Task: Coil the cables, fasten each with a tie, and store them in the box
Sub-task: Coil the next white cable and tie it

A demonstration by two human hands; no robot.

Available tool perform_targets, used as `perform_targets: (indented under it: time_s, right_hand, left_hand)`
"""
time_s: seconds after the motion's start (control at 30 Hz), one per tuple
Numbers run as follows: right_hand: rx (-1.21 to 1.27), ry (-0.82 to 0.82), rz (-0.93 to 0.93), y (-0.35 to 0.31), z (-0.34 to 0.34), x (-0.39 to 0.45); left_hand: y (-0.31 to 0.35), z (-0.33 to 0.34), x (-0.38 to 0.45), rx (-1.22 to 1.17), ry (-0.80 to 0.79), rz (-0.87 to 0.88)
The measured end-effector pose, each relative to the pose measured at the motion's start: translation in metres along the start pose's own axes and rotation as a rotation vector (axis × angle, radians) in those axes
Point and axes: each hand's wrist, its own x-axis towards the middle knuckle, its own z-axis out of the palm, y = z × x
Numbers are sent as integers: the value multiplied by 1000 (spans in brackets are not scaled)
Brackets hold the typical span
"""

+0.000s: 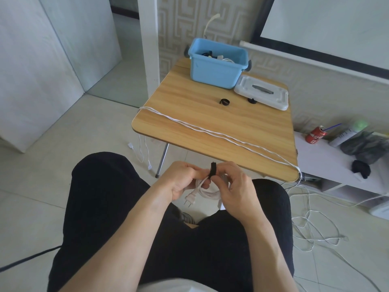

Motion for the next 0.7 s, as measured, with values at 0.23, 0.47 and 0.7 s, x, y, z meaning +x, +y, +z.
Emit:
perform_targets:
  time_s: [0.23,0.47,0.7]
  right_hand:
    - [39,29,137,8,5,-1]
    - [148,88,298,9,7,3]
    - [240,129,333,8,7,3]
  left_hand:
    - [-1,1,1,28,-55,-29]
    - [1,-8,-3,189,-125,39]
    - [1,6,-1,225,-9,104]
